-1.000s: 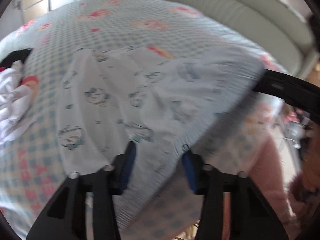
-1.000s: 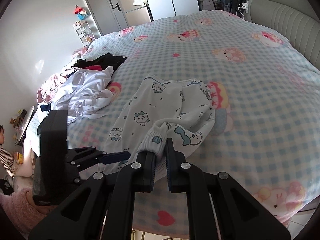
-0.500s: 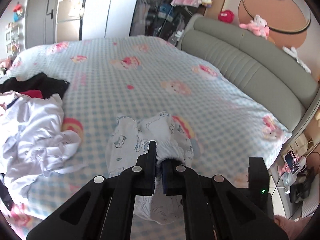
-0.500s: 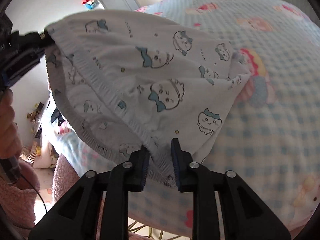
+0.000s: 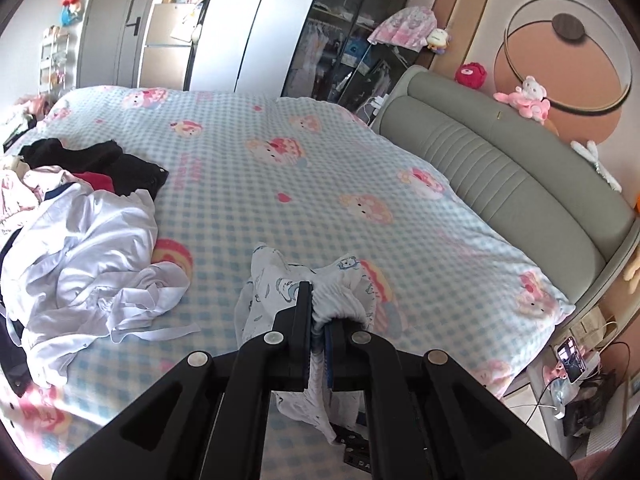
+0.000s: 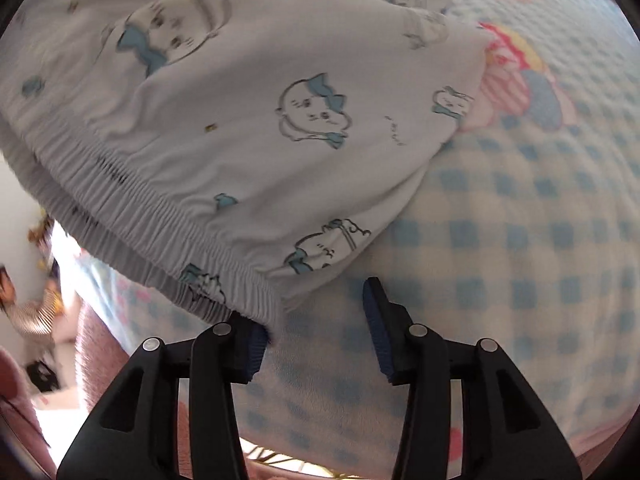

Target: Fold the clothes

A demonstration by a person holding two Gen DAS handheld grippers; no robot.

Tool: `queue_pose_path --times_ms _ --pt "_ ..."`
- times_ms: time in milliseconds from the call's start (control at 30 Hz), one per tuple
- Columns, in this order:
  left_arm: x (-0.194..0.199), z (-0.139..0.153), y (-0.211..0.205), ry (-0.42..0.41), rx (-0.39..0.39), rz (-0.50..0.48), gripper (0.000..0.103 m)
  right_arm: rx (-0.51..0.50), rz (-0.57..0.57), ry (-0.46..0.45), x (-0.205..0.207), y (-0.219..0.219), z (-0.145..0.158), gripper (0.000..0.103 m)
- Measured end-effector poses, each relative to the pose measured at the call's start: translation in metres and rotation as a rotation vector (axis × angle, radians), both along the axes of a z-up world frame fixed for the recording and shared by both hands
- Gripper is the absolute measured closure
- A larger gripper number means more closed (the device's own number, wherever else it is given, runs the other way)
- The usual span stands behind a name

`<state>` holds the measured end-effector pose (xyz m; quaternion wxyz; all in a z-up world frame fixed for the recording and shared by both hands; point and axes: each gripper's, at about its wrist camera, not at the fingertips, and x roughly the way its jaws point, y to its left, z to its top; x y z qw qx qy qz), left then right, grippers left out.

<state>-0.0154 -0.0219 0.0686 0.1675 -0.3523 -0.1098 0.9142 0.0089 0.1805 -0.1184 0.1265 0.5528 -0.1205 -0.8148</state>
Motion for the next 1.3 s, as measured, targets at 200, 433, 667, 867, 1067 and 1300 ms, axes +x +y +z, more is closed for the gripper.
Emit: queue_pose_path --times_ms 200,433,667,867,1067,1300 --pt "0.004 -0.039 -0.016 -0.108 0.016 0.001 0.094 0.128 -0.160 0.198 0.002 0.063 0.064 0.093" --pt "0.009 -0.145 0.019 -0.390 -0.151 -0.116 0.092 0.088 -0.163 0.280 0.003 0.092 0.115 0.093" --pt "0.022 -0.151 0.066 -0.253 -0.420 -0.252 0.051 0.061 -0.096 0.284 0.010 0.067 0.123 0.093" --pt "0.032 -0.147 0.092 -0.140 -0.518 -0.314 0.051 0.011 -0.092 0.298 0.019 0.063 0.130 0.093" --pt "0.044 -0.150 0.112 -0.129 -0.529 -0.407 0.060 0.047 -0.095 0.296 0.017 0.062 0.132 0.093" --pt "0.029 -0.123 0.081 -0.148 -0.265 -0.285 0.089 0.069 0.002 0.157 0.018 0.053 0.093 0.086"
